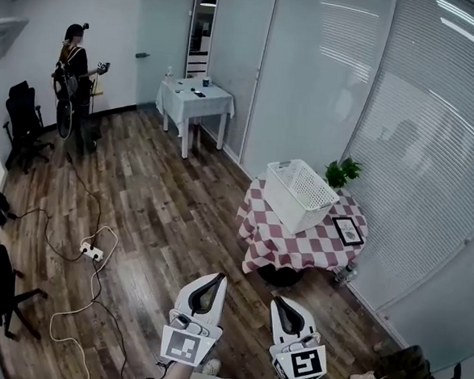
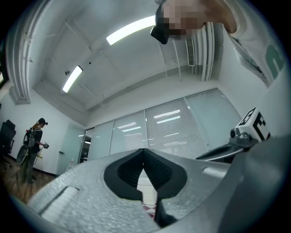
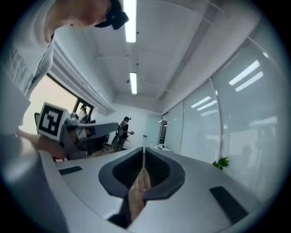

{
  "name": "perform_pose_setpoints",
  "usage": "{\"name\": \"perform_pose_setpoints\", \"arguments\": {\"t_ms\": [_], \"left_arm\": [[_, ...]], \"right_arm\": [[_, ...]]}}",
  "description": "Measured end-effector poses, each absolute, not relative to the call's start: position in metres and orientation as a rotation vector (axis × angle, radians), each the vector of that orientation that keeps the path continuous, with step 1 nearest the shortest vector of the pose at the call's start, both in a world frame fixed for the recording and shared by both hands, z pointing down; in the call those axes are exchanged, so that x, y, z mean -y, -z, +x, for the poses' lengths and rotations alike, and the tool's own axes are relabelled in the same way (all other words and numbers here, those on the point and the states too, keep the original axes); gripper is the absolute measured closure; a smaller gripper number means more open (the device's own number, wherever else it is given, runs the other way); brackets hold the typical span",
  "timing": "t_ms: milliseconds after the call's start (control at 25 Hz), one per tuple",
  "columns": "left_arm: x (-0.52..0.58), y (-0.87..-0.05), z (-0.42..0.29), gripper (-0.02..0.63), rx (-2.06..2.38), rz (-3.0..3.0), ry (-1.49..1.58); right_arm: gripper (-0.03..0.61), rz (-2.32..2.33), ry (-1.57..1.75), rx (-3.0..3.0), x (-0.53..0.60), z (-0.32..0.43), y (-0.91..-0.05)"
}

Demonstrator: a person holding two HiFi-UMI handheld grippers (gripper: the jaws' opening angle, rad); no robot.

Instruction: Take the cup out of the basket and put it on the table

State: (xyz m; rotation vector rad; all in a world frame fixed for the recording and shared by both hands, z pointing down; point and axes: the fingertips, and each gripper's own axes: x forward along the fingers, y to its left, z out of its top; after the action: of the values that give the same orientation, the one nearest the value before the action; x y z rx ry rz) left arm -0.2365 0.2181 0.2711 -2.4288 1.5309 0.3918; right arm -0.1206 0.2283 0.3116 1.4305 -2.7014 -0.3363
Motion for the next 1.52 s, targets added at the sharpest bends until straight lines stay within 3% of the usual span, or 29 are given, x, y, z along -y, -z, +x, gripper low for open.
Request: {"name": "perform_pose_setpoints", "arguments": {"t_ms": [120, 400, 640, 1000, 1520], "left_arm": [[-0.187, -0.268, -0.248, 0.611, -1.576, -2.408, -0.382], [-0.126, -0.284, -0.230, 0.611, -1.578, -2.413, -0.218], [-0.063, -0.269, -0.193, 0.611, -1.647, -2.322, -0.184], [0.025, -0.262, -0.096, 0.611, -1.627, -2.311, -0.180], [0.124, -0.275, -0.021, 0.611, -1.612, -2.337, -0.148]], "right_arm": [[0.566, 1.396, 0.479, 2.614, -0.196, -0.127, -0.310], [0.568, 1.389, 0.397, 2.682, -0.141, -0.114, -0.321], [0.569, 1.376, 0.195, 2.807, -0.070, -0.057, -0.330], [0.569, 1.355, 0.229, 2.846, 0.024, 0.024, -0.323], [0.569, 1.416, 0.068, 2.844, 0.114, 0.112, -0.351]]}}
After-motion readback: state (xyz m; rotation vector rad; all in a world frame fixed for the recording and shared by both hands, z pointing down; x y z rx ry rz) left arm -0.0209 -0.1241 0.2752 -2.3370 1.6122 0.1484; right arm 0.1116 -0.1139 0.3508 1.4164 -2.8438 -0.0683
